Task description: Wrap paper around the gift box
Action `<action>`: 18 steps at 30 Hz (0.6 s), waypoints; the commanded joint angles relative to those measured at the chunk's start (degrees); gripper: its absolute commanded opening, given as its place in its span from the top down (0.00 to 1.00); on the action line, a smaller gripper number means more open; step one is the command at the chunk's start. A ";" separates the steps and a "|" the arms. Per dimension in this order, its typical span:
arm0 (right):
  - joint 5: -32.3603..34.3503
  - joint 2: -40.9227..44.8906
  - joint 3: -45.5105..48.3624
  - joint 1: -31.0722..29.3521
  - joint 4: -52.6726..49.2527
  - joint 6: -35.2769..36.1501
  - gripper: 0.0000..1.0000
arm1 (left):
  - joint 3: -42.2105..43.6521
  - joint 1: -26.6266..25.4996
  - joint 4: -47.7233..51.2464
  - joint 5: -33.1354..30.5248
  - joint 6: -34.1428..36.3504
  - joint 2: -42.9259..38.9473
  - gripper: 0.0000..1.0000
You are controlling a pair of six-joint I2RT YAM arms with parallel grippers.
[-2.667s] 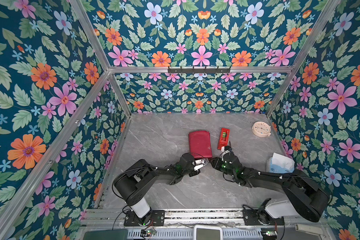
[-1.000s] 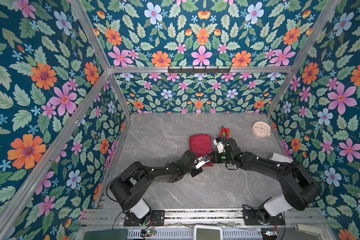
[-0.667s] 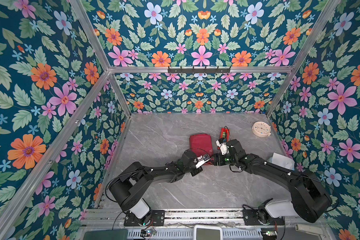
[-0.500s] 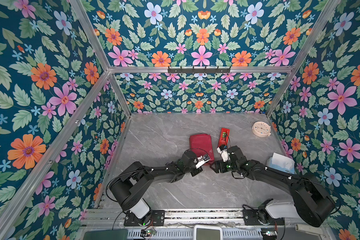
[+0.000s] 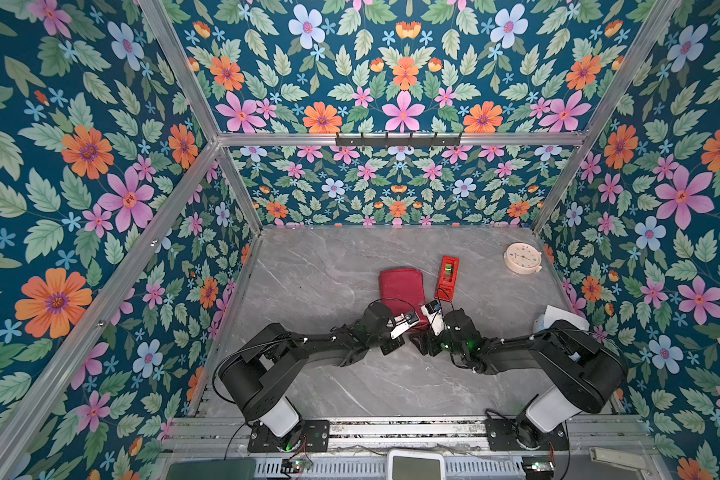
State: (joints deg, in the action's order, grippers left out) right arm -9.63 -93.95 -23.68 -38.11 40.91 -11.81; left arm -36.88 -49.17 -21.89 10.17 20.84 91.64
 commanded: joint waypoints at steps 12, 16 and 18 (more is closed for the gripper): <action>5.45 -5.01 3.08 -0.11 11.21 0.47 0.34 | 0.15 -0.05 -1.62 1.43 -0.01 -1.00 0.83; 5.67 -5.22 3.30 -0.10 12.00 -0.73 0.38 | 0.24 -0.05 -0.82 1.51 -0.19 -1.96 0.75; 5.59 -5.30 3.35 -0.07 12.29 -1.14 0.40 | 0.15 -0.05 -0.05 1.60 -0.27 -2.61 0.72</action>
State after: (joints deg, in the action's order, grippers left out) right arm -4.82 -98.98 -20.56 -38.20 54.65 -11.66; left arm -36.64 -49.19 -22.26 11.29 20.97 89.78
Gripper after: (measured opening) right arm 0.610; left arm 0.267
